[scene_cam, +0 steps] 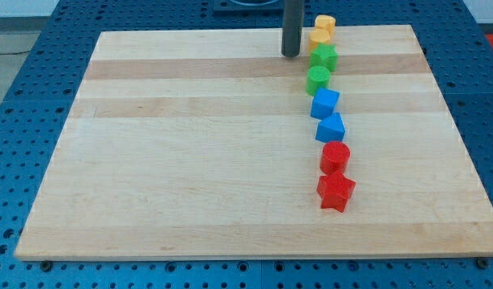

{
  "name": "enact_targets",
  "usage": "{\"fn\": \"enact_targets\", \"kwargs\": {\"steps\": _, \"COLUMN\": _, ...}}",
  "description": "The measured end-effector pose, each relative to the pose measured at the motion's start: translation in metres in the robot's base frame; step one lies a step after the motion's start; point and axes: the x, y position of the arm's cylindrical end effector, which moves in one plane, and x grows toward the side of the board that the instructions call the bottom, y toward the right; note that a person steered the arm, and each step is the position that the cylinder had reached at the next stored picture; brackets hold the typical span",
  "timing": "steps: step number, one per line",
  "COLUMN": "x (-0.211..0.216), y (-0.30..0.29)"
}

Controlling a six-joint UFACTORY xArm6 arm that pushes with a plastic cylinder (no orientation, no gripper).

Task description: Slightly push the green blocks to the right side of the board

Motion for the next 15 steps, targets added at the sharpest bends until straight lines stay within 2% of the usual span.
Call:
{"fn": "enact_targets", "kwargs": {"steps": 3, "x": -0.002, "y": 0.015}}
{"fn": "enact_targets", "kwargs": {"steps": 6, "x": 0.034, "y": 0.015}}
{"fn": "enact_targets", "kwargs": {"steps": 8, "x": 0.034, "y": -0.001}}
{"fn": "enact_targets", "kwargs": {"steps": 11, "x": 0.091, "y": -0.016}}
{"fn": "enact_targets", "kwargs": {"steps": 15, "x": 0.098, "y": 0.011}}
